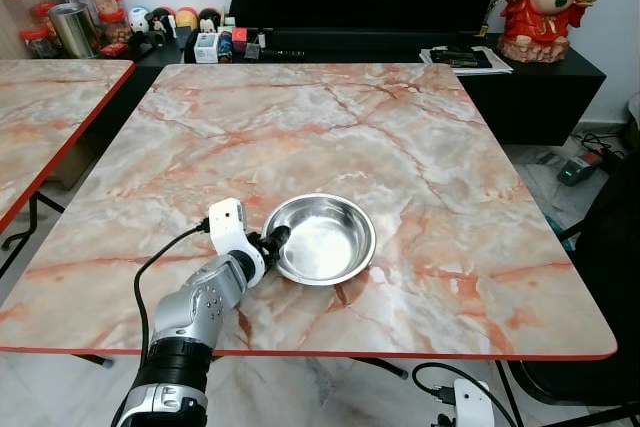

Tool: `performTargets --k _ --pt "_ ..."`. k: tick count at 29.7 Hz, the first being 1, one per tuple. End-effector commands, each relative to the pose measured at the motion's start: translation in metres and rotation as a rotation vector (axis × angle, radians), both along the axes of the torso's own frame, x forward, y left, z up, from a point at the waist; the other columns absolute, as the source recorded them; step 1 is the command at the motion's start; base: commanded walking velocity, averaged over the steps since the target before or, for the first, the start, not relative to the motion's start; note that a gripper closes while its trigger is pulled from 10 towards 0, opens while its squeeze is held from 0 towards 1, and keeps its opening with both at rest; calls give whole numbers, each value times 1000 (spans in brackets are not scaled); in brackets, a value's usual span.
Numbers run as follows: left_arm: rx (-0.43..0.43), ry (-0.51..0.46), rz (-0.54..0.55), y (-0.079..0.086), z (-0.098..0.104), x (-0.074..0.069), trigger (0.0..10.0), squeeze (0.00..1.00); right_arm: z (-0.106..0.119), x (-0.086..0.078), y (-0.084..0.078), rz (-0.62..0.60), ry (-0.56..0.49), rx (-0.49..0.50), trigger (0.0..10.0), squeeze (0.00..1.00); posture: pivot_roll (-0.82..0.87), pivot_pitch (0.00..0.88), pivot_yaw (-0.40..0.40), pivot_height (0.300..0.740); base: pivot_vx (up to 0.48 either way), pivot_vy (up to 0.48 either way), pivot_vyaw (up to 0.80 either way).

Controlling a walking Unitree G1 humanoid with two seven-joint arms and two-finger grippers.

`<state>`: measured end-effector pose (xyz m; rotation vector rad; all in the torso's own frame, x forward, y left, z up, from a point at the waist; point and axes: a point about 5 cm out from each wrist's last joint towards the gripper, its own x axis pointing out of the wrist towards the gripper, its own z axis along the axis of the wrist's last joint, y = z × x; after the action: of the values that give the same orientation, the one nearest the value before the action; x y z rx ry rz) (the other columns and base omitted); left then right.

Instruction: Setting the table

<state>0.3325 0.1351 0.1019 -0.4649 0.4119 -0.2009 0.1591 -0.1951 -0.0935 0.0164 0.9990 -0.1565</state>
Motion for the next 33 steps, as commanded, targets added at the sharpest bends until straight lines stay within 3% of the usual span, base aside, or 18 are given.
performTargets --k 1,11,15,17,20,27,28,29,31,32,33 --pt "24 -37 25 11 11 2 10000 0 1 2 0 -3 -3 3 10000 0 7 0 -14 740 0 0 0" --pt "76 -138 68 35 40 5 10000 0 0 2 1 2 -3 4 10000 0 6 0 -15 740 0 0 0" --pt "108 -371 196 70 75 6 10000 0 1 2 0 2 -3 1 10000 0 5 0 -15 740 0 0 0" --pt "116 -390 230 76 77 6 10000 0 1 2 0 3 -3 1 10000 0 6 0 -18 740 0 0 0" --pt "262 -451 428 107 81 1 10000 0 1 2 -1 5 -3 -1 10000 0 5 0 -18 740 0 0 0" --pt "610 -499 652 145 81 -18 10000 0 1 0 -3 12 -1 -6 10000 0 5 0 -18 740 0 0 0" --pt "610 -499 652 145 81 -18 10000 0 1 0 -3 12 -1 -6 10000 0 5 0 -18 740 0 0 0" --pt "733 -481 714 158 78 -25 10000 0 0 0 -2 16 1 -6 10000 0 4 0 -14 740 0 0 0" --pt "773 -470 740 163 76 -28 10000 0 0 -1 -2 17 2 -6 10000 0 4 0 -14 740 0 0 0" --pt "907 -326 880 191 58 -46 10000 0 0 -2 -2 18 4 -6 10000 0 -2 0 -9 740 0 0 0" --pt "980 -272 921 202 51 -55 10000 0 -1 -2 -2 17 4 -6 10000 0 -1 0 -10 740 0 0 0"
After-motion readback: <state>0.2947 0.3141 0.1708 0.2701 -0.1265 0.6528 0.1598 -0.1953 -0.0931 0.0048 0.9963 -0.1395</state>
